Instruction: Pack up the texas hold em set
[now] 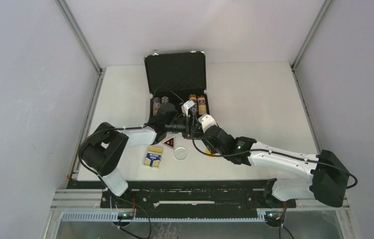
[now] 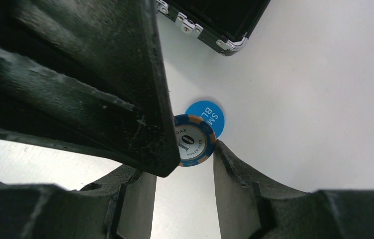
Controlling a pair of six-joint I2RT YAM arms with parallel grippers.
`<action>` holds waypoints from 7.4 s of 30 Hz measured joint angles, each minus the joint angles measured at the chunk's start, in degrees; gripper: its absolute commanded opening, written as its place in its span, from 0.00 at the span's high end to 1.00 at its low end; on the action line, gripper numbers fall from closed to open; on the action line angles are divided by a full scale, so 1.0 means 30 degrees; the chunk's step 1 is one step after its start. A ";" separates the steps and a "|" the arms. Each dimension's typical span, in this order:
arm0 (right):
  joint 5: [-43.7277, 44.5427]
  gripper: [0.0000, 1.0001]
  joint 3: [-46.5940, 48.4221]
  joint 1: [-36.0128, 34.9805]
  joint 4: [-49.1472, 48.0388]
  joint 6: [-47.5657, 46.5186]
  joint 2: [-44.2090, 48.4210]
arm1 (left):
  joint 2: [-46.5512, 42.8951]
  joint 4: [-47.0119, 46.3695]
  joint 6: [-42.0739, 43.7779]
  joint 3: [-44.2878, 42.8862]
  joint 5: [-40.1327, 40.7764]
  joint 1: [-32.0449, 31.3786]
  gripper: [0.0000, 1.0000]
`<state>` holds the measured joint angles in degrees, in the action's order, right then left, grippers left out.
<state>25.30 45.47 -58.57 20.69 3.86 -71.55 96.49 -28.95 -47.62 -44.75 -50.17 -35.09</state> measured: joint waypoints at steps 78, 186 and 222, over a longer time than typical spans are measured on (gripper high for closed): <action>-1.9169 1.00 -0.3563 0.7949 -0.5093 0.0379 0.7992 | -0.4736 -0.0605 0.7082 0.1311 -0.1639 -0.1727 0.58; -1.8571 0.76 1.9999 1.0258 0.6011 -1.6939 -1.9533 | -0.7890 0.1741 0.8604 0.3781 0.7023 -0.0240 0.38; -0.1902 0.16 0.4320 -0.0335 -0.1049 0.1996 -0.4823 | -1.3486 0.9814 0.3752 0.3781 2.7146 -0.1370 0.00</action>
<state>19.59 58.43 -59.57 17.54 9.85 -86.02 56.03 0.49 -36.36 -33.41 31.27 -39.20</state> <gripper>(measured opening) 0.846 0.998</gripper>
